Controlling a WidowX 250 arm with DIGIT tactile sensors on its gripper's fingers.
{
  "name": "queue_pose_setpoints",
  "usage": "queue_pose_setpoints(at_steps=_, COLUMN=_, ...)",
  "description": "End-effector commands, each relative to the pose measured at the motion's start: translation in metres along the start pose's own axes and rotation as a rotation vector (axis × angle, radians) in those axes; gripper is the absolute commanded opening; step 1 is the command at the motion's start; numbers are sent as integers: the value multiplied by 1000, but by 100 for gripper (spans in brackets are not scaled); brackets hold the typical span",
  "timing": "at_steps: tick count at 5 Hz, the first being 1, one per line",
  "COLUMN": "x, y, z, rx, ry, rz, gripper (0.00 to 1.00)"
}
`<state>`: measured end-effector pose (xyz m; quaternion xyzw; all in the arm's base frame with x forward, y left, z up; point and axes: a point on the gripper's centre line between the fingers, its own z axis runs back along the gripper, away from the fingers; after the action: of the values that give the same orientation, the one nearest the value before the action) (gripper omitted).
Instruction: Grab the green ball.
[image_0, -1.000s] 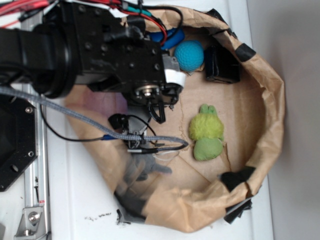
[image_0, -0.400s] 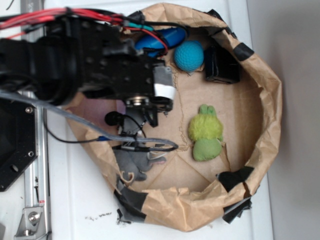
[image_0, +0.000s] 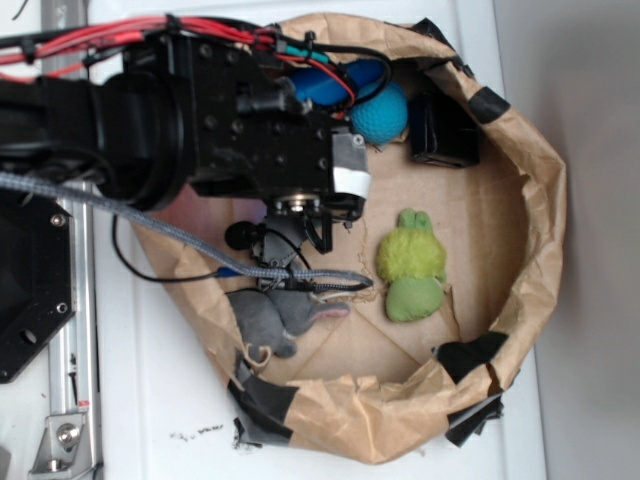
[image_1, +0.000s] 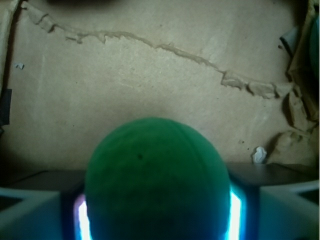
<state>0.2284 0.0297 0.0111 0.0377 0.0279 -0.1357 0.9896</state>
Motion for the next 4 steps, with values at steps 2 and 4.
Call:
queue_pose_setpoints(at_steps=2, x=24, y=0, z=135, rx=-26, ry=-91, rz=274, gripper=0)
queue_pose_setpoints(at_steps=4, x=34, y=-8, z=154, rx=0, ry=-164, rz=334, gripper=0)
